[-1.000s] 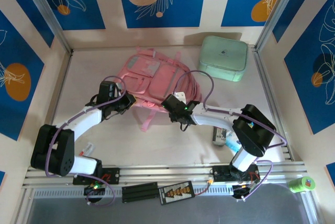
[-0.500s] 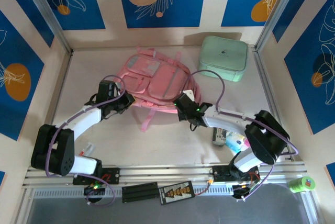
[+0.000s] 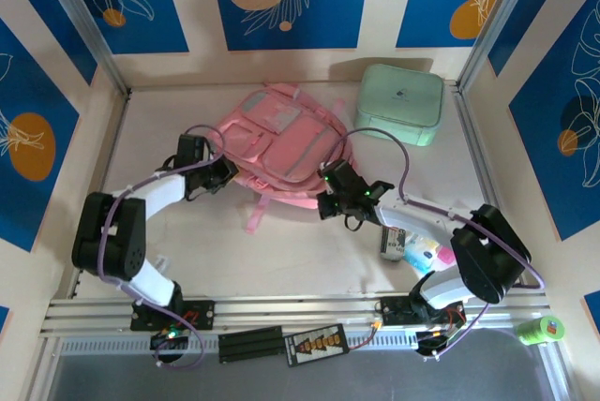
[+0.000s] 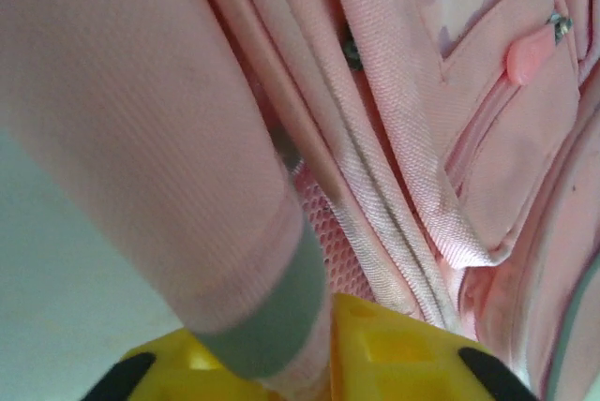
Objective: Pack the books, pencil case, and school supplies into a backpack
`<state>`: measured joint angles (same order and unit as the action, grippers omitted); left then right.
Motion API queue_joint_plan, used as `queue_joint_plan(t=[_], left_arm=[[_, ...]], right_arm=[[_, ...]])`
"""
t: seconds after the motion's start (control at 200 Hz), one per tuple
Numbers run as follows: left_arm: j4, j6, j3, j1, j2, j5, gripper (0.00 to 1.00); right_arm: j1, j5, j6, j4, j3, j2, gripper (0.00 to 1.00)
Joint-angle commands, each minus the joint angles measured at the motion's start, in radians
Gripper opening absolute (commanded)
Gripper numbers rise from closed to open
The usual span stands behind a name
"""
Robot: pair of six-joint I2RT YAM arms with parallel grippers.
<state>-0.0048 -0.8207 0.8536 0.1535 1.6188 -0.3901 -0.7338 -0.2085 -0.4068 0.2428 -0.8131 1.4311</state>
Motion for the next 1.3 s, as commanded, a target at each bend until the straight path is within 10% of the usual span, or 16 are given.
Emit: queue_joint_plan(t=[0.0, 0.43, 0.725, 1.295], left_arm=[[0.043, 0.087, 0.047, -0.031, 0.030, 0.004, 0.30], [-0.033, 0.035, -0.207, -0.097, -0.279, 0.112, 0.71], [0.186, -0.248, -0.358, -0.035, -0.400, -0.100, 0.73], [0.368, -0.399, -0.411, 0.103, -0.286, -0.043, 0.62]], right_arm=[[-0.030, 0.266, 0.011, -0.097, -0.057, 0.029, 0.00], [-0.158, 0.238, -0.097, -0.144, -0.343, 0.309, 0.00], [-0.186, 0.259, -0.107, -0.103, -0.433, 0.385, 0.00], [-0.225, 0.245, -0.122, -0.038, -0.443, 0.402, 0.00]])
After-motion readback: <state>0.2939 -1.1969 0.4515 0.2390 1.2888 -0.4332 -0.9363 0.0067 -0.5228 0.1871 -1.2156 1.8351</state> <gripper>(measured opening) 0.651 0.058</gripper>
